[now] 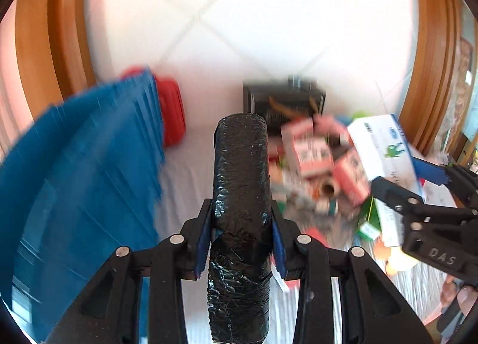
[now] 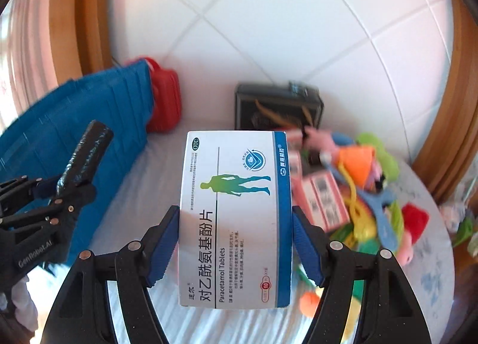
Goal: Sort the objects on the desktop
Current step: 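Lift and carry the black cylinder and paracetamol box over the blue crate, then open left gripper to drop the cylinder while right gripper drops the box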
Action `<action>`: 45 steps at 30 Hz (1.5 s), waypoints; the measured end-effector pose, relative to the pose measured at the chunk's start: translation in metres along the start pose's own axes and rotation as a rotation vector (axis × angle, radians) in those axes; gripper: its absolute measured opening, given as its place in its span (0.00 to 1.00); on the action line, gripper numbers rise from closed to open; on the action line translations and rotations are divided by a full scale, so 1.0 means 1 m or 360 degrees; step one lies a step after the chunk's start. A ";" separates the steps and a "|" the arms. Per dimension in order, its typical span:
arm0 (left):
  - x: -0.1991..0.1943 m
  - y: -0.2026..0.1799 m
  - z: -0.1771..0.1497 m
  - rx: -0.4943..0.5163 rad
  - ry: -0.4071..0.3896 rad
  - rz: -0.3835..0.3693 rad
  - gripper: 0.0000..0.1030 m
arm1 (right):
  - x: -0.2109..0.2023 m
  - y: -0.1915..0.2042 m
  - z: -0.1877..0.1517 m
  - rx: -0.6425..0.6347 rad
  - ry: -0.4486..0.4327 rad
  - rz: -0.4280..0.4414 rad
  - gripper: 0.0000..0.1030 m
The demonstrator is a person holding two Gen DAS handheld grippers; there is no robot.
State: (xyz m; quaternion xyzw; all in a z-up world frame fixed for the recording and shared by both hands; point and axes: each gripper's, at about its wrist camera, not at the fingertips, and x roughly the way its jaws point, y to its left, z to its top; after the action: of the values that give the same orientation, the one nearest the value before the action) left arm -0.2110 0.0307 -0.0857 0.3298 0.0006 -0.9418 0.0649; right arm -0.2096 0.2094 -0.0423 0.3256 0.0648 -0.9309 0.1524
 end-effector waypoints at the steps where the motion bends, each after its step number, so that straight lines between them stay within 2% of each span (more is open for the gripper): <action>1: -0.010 0.009 0.008 0.0012 -0.0044 0.0001 0.33 | -0.007 0.011 0.013 -0.0005 -0.0042 -0.0002 0.70; 4: -0.038 0.047 0.033 0.0002 -0.0130 -0.0029 0.33 | -0.030 0.054 0.049 -0.0036 -0.0166 -0.0012 0.70; 6: -0.057 0.085 0.042 -0.0007 -0.0173 -0.0011 0.33 | -0.037 0.086 0.072 -0.0051 -0.0205 0.0040 0.70; 9: -0.080 0.148 0.049 0.0018 -0.0224 0.0118 0.33 | -0.045 0.146 0.106 -0.0107 -0.0257 0.0096 0.70; 12: -0.086 0.206 0.053 0.0037 -0.0193 0.0233 0.33 | -0.042 0.210 0.134 -0.0161 -0.0292 0.0134 0.70; 15: -0.078 0.257 0.048 0.0053 -0.0110 0.0338 0.33 | -0.023 0.269 0.156 -0.0145 -0.0237 0.0265 0.70; 18: -0.064 0.302 0.037 0.0036 -0.0011 0.0393 0.33 | 0.004 0.323 0.166 -0.0137 -0.0133 0.0367 0.70; 21: -0.044 0.335 0.027 -0.0019 0.0095 0.0380 0.33 | 0.029 0.365 0.166 -0.0182 -0.0023 0.0394 0.70; 24: -0.036 0.357 0.013 -0.0067 0.0157 0.0371 0.33 | 0.049 0.396 0.161 -0.0254 0.0057 0.0345 0.70; 27: -0.023 0.368 0.004 -0.0111 0.0216 0.0350 0.33 | 0.064 0.407 0.155 -0.0303 0.0091 0.0267 0.70; 32: -0.048 0.406 0.022 -0.0145 0.0233 0.0329 0.34 | 0.068 0.414 0.145 -0.0354 0.0103 0.0140 0.70; 34: -0.057 0.403 0.029 -0.0151 0.0219 0.0330 0.34 | 0.070 0.411 0.144 -0.0355 0.0107 0.0122 0.70; 36: -0.062 0.404 0.031 -0.0148 0.0201 0.0334 0.38 | 0.069 0.412 0.142 -0.0365 0.0102 0.0093 0.70; 38: -0.069 0.406 0.033 -0.0151 0.0178 0.0333 0.50 | 0.067 0.411 0.141 -0.0365 0.0091 0.0075 0.70; 39: -0.074 0.406 0.033 -0.0152 0.0162 0.0332 0.53 | 0.066 0.411 0.140 -0.0360 0.0083 0.0068 0.71; 41: -0.082 0.409 0.038 -0.0152 0.0143 0.0335 0.58 | 0.063 0.412 0.139 -0.0356 0.0058 0.0046 0.84; 42: -0.084 0.409 0.036 -0.0153 0.0139 0.0339 0.59 | 0.060 0.412 0.139 -0.0353 0.0044 0.0029 0.97; 45: -0.095 0.410 0.033 -0.0160 0.0116 0.0341 0.60 | 0.053 0.413 0.135 -0.0366 0.0004 0.0003 1.00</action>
State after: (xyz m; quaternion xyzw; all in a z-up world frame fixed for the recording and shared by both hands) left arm -0.1078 -0.3660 0.0158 0.3581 0.0151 -0.9157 0.1816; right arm -0.1935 -0.2230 0.0215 0.3073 0.1710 -0.9168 0.1894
